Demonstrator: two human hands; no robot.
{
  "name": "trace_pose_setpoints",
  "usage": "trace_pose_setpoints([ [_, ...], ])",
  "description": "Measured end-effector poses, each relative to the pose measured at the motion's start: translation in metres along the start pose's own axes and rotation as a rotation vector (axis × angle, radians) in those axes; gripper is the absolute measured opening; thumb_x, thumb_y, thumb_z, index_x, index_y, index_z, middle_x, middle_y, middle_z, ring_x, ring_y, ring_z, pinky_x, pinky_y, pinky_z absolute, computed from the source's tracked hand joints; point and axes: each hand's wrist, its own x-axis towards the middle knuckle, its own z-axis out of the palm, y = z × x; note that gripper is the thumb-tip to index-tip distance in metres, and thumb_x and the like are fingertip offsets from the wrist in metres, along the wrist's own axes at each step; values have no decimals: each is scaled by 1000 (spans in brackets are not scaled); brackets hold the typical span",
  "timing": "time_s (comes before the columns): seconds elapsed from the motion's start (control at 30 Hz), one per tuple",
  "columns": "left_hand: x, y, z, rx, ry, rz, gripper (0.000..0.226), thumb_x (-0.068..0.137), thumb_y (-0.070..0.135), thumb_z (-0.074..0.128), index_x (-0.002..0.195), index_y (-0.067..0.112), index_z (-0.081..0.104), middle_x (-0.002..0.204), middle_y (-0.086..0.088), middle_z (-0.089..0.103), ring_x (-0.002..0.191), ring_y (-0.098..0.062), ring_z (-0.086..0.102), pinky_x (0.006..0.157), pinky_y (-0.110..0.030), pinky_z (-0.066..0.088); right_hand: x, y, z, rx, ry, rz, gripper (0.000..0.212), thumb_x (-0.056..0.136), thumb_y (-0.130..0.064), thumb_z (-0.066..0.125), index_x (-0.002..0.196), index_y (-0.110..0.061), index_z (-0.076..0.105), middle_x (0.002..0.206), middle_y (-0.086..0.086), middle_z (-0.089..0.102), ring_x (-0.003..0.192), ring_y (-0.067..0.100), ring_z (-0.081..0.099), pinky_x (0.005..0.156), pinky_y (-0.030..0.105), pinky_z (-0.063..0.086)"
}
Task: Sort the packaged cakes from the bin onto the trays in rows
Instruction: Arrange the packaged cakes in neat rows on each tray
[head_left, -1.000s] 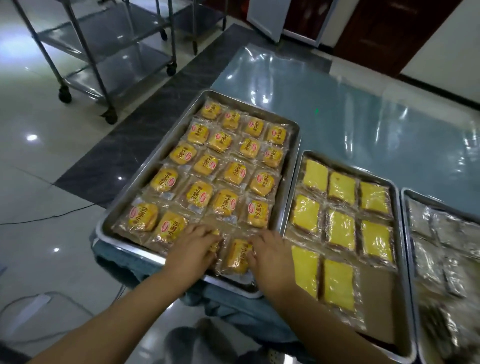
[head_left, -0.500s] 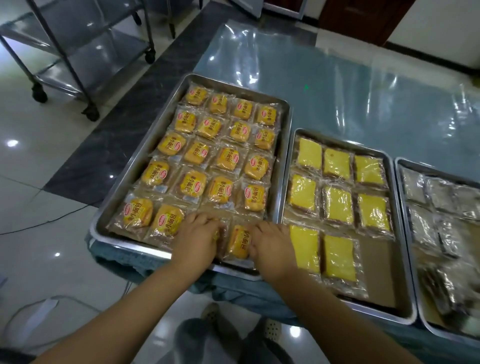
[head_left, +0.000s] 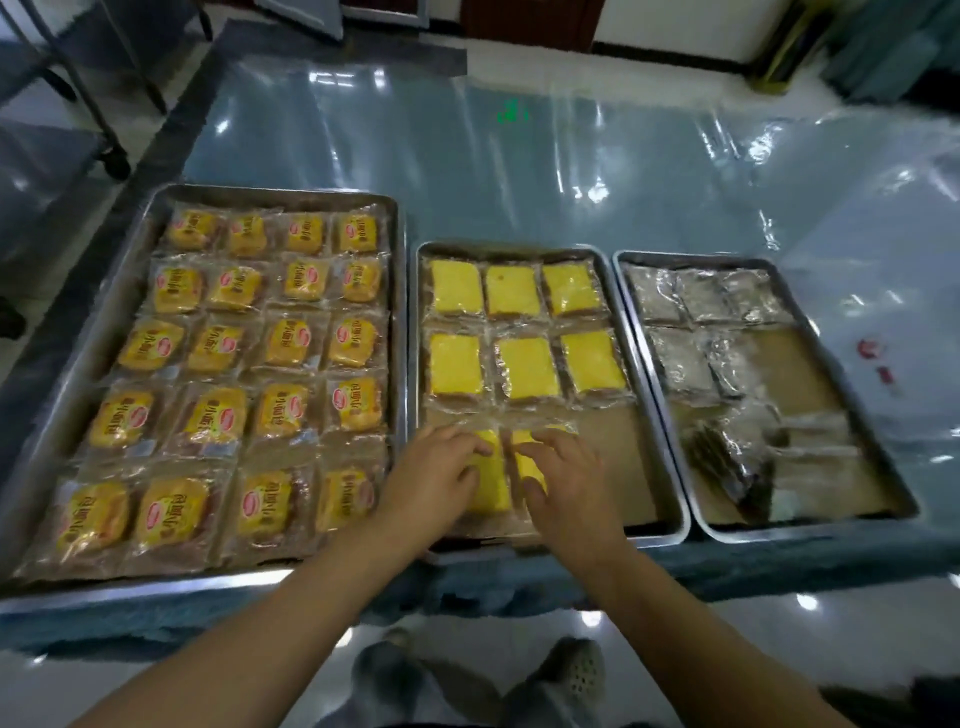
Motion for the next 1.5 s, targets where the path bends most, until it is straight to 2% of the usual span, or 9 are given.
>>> trace_pose_setpoints([
  [0.27,54,105,75,-16,-113,70,30,86,10,54,109,24,64,112,4,62,109,-16,49,85,-23,34,-37,133,-67,50,74,199,35,74,2,67,107,-10,68,118,12,60,107,33,54,88,42,44],
  [0.53,88,199,175,-164,-121,-5,36,86,12,56,116,31,59,96,13,51,79,-4,53,69,-24,44,-68,267,-128,0,44,287,38,78,-2,65,112,-18,65,125,4,53,117,23,45,99,37,41],
  [0.67,99,228,208,-166,-119,0,36,84,14,56,115,34,58,101,14,55,85,0,54,74,-28,51,-71,314,-148,9,50,285,35,82,-6,62,114,-19,64,129,1,50,117,21,44,98,34,42],
  [0.83,117,245,224,-101,-88,-9,37,86,13,58,120,28,58,121,13,53,100,2,46,81,-16,37,-58,349,-155,-38,12,267,44,83,-5,61,123,-24,58,131,-3,49,116,16,44,96,24,32],
  [0.9,124,248,224,-83,-97,-4,36,87,13,58,121,28,57,117,17,50,97,4,46,80,-12,34,-50,355,-154,-51,-20,273,46,86,-10,60,128,-25,52,133,-5,47,119,16,42,100,30,33],
  [1.07,151,249,227,-40,-131,42,38,87,15,57,121,31,56,114,18,49,105,-4,47,90,-24,40,-34,370,-149,-136,-127,245,49,86,-25,59,133,-26,45,130,-5,47,118,19,39,99,34,31],
  [1.2,183,250,234,18,-150,111,35,87,26,59,121,35,56,122,15,54,117,-9,43,99,-33,37,-27,381,-148,-138,-177,230,33,84,-29,64,116,-26,56,116,-7,51,102,13,38,92,29,36],
  [1.33,212,247,242,18,-237,147,38,89,30,58,125,37,52,134,14,47,125,-7,35,104,-30,25,-14,390,-162,150,-361,310,19,85,-24,64,87,-40,53,93,-25,51,89,6,52,75,16,42],
  [1.5,236,236,241,-77,-207,104,31,88,31,60,118,35,58,127,13,52,123,-10,37,97,-26,26,3,397,-192,490,-114,488,21,85,-15,64,75,-29,52,72,-5,61,69,6,61,58,22,51],
])
